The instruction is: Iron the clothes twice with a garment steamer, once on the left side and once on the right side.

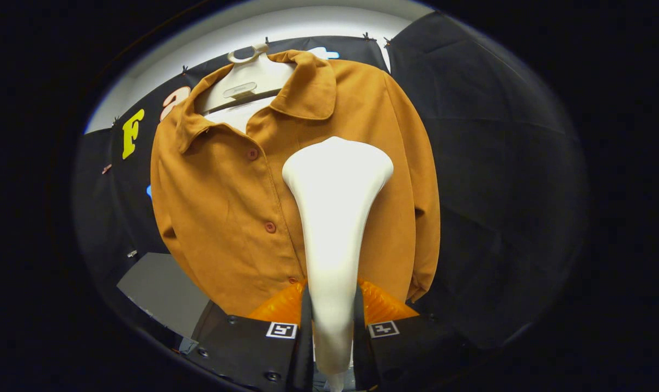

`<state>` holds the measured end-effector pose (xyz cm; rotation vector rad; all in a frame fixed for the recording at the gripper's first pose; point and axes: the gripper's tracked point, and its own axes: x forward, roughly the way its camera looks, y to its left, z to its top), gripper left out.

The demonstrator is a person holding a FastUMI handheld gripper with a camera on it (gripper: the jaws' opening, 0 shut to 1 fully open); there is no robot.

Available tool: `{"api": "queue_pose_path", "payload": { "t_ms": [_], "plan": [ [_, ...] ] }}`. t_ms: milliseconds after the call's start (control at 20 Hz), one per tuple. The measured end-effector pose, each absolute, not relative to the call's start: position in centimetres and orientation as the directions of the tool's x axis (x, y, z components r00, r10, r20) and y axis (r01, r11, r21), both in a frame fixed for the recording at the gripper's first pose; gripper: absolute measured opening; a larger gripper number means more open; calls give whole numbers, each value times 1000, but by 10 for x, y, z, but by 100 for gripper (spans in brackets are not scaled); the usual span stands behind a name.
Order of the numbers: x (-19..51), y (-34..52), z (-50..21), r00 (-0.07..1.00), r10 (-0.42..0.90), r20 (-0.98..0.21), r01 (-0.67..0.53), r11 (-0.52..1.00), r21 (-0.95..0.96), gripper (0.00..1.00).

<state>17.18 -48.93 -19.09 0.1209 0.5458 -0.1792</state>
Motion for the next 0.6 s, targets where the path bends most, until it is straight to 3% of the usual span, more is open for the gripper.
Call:
{"api": "queue_pose_path", "payload": {
  "t_ms": [600],
  "plan": [
    [136, -506, -286, 712, -119, -692, 246, 965, 88, 33]
  ]
}}
